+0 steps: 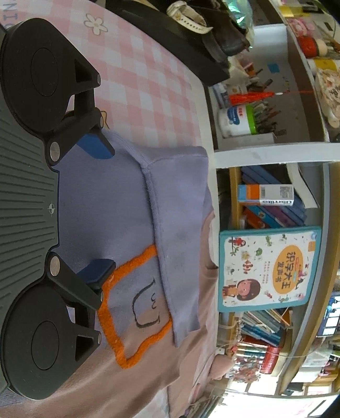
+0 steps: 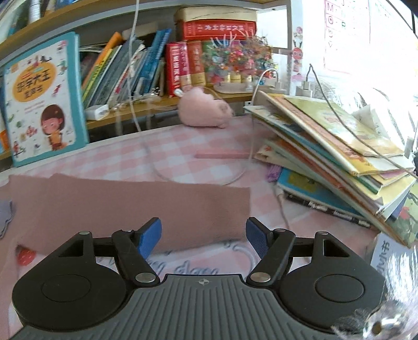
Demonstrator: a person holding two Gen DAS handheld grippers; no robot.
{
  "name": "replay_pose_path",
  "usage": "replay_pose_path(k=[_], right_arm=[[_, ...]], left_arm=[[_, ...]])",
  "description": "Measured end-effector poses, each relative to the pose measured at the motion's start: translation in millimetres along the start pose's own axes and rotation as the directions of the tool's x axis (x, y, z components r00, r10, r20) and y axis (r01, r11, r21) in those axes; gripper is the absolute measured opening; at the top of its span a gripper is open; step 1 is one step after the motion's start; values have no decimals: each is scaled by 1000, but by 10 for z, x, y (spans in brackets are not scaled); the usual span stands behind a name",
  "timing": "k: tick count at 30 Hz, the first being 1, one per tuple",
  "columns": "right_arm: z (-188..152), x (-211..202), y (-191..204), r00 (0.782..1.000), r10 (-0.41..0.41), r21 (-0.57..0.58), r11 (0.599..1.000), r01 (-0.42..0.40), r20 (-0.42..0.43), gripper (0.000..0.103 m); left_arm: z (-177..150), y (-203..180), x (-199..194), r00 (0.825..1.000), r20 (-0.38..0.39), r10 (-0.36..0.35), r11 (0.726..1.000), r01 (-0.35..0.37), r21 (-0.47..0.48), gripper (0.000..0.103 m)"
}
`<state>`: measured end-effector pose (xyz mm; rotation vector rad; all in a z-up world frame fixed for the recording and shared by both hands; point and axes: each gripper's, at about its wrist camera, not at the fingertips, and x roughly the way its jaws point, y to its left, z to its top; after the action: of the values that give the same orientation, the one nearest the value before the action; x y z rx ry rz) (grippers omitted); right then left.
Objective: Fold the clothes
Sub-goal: 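Move the right tool to the pink sleeve cuff and grasp it, then lift the pink sleeve across the body with the right tool, release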
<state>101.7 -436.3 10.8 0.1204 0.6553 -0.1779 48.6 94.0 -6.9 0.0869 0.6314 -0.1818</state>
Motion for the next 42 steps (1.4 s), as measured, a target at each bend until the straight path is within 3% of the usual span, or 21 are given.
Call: replay_pose_path(k=[11,16,18,20,25,29,34,42], right_arm=[[29,274,-143,997,-50,28,998,51,-60,65],[9,317,-137,998,-30,32,999,32,-60,50],[17,310,-143,998,-9,40,999,11,-58,27],[34,300,-151,998,23,58,998,-19,-66,14],[125,156,-56,998,45,56,998,-43,-42,10],[298,-184,132,989,145,61,987,-147,34,10],[629,-657,580,933,337,1,940,-340,126,10],[1023,-871,1670,791,594,-151,803,-576,143,10]], left_arm=[[-2,-21,15,1000,-11,4,1000,-4,11,86],[-19,-19,21,1000,-20,3,1000,-3,5,86],[-25,-17,15,1000,-19,1,1000,-1,2,86],[-28,-12,8,1000,-15,0,1000,0,1,86],[-43,-24,-21,1000,-3,-3,1000,3,4,86],[-39,-37,-34,1000,3,-7,1000,7,14,87],[-36,-34,-26,1000,-1,-11,1000,11,14,88],[-46,-57,-23,1000,-5,-7,1000,7,28,88]])
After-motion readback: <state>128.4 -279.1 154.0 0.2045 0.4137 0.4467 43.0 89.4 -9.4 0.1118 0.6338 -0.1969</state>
